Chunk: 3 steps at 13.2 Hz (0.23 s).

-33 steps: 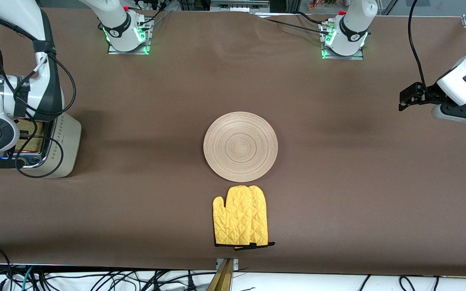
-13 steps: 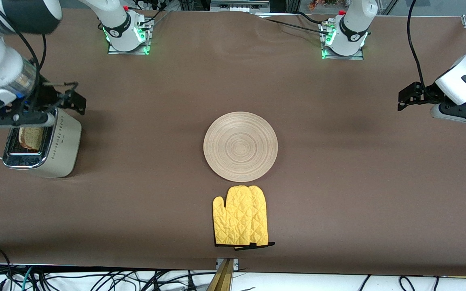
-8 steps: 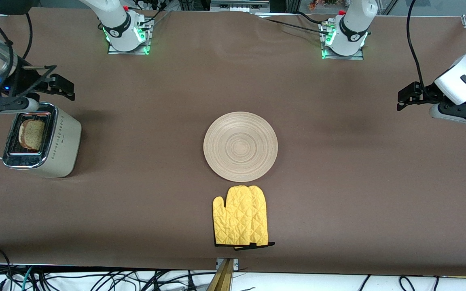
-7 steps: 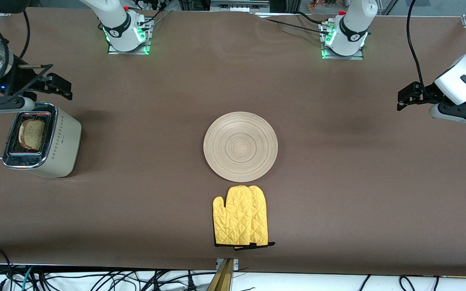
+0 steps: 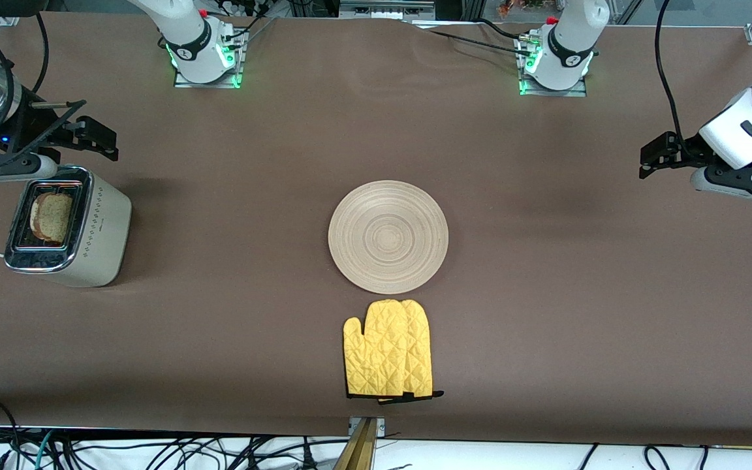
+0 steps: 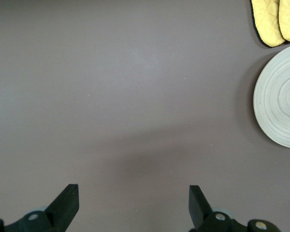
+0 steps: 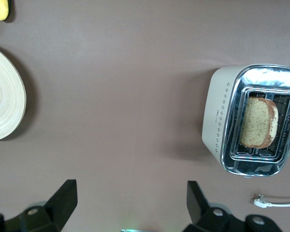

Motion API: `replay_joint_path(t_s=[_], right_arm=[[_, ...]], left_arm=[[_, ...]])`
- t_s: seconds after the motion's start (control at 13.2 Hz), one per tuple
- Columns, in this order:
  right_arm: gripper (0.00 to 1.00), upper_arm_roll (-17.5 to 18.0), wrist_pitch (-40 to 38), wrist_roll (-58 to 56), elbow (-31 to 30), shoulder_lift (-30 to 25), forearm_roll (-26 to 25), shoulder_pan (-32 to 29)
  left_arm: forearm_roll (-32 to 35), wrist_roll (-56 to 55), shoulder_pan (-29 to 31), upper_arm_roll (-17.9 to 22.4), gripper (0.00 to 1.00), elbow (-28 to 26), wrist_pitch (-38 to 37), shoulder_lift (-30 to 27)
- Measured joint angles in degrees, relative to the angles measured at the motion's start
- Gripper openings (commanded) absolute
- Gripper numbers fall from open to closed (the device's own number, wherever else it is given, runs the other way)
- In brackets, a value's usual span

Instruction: Move plate and put bread in toaster

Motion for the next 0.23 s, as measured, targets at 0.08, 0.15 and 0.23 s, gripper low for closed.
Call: replay_joint_path(t_s=[0.08, 0.15, 0.23], right_arm=[[1.00, 0.30, 0.00, 0.01, 0.01, 0.00, 0.00, 0.00], [1.00, 0.45, 0.00, 0.01, 0.01, 0.01, 0.01, 0.00], [1.00, 0.45, 0.00, 0.01, 0.02, 0.01, 0.01, -0.01]], left_arm=[[0.00, 0.00, 0.00, 0.00, 1.00, 0.00, 0.00, 0.00], [0.00, 0.00, 0.00, 0.00, 1.00, 0.00, 0.00, 0.00], [0.00, 0.00, 0.00, 0.00, 1.00, 0.00, 0.00, 0.00]])
